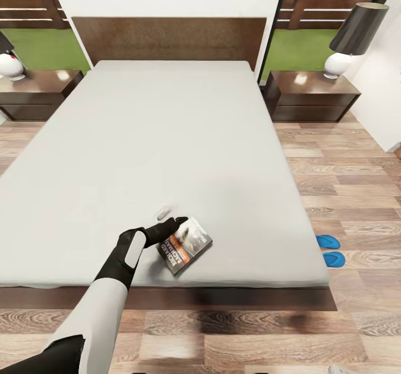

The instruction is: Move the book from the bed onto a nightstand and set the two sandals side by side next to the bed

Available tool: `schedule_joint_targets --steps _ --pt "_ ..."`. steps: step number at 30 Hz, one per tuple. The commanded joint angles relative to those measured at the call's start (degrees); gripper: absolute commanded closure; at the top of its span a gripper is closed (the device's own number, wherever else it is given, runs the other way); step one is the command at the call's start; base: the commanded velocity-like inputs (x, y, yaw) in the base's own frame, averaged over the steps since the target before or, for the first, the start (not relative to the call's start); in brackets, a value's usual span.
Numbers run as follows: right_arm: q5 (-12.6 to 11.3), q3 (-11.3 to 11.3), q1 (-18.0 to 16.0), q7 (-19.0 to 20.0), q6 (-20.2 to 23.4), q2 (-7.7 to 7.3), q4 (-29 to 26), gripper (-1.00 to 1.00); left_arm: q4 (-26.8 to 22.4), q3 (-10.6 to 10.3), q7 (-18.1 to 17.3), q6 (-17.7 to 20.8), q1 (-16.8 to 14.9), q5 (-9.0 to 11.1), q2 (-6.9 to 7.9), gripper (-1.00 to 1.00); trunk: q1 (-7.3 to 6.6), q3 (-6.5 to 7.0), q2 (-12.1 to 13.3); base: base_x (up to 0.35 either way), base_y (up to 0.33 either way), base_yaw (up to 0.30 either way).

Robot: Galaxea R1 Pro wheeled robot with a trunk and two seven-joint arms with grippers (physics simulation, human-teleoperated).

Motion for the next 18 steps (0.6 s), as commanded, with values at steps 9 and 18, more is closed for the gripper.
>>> schedule_joint_targets --steps 9,18 --pt "-0.48 0.48 -0.08 0.40 -0.23 0.02 0.23 -1.00 -0.01 0.34 -0.07 0.54 -0.02 -0.02 -0.09 -1.00 0.00 -0.04 -0.02 0.000 -0.026 0.000" --pt "-0.48 0.48 -0.08 0.40 -0.23 0.02 0.23 -1.00 -0.01 0.34 -0.07 0.54 -0.02 -0.02 -0.09 -1.00 0.00 -0.04 -0.02 -0.109 0.000 0.000"
